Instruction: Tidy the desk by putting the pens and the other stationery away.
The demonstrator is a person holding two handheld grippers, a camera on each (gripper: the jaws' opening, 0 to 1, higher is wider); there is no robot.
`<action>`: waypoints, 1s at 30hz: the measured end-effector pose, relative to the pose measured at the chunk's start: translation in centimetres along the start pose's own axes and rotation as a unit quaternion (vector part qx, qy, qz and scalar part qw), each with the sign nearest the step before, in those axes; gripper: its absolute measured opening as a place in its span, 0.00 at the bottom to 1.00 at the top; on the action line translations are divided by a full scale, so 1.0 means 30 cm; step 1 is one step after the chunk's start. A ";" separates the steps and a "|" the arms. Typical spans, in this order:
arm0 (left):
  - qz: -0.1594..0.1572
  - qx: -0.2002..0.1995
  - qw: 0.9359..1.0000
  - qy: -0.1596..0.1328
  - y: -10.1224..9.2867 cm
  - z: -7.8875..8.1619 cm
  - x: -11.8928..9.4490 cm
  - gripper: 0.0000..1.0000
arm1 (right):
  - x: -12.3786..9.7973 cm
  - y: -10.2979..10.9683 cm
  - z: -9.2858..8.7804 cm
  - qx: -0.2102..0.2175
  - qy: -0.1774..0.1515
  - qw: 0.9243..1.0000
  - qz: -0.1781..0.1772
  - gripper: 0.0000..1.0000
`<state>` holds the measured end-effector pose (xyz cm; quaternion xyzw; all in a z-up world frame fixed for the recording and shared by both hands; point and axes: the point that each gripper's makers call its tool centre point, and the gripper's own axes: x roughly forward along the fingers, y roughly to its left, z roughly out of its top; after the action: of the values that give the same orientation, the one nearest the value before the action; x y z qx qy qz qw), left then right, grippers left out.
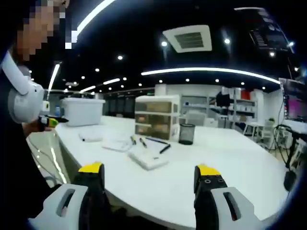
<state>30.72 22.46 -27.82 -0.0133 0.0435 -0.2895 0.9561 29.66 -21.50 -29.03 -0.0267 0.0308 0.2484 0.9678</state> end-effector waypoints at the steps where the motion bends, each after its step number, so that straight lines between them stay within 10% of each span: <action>1: 0.000 0.000 1.000 0.000 0.000 0.000 -0.001 0.90 | 0.002 0.002 -0.001 0.000 0.001 1.000 0.001 0.72; 30: -0.005 -0.013 1.000 0.024 0.009 0.024 -0.007 0.90 | 0.034 0.045 0.026 0.004 0.066 0.996 0.056 0.70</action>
<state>30.75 22.81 -27.11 -0.0193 0.0698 -0.2941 0.9530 29.95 -19.78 -28.38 -0.0375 0.0970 0.3000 0.9482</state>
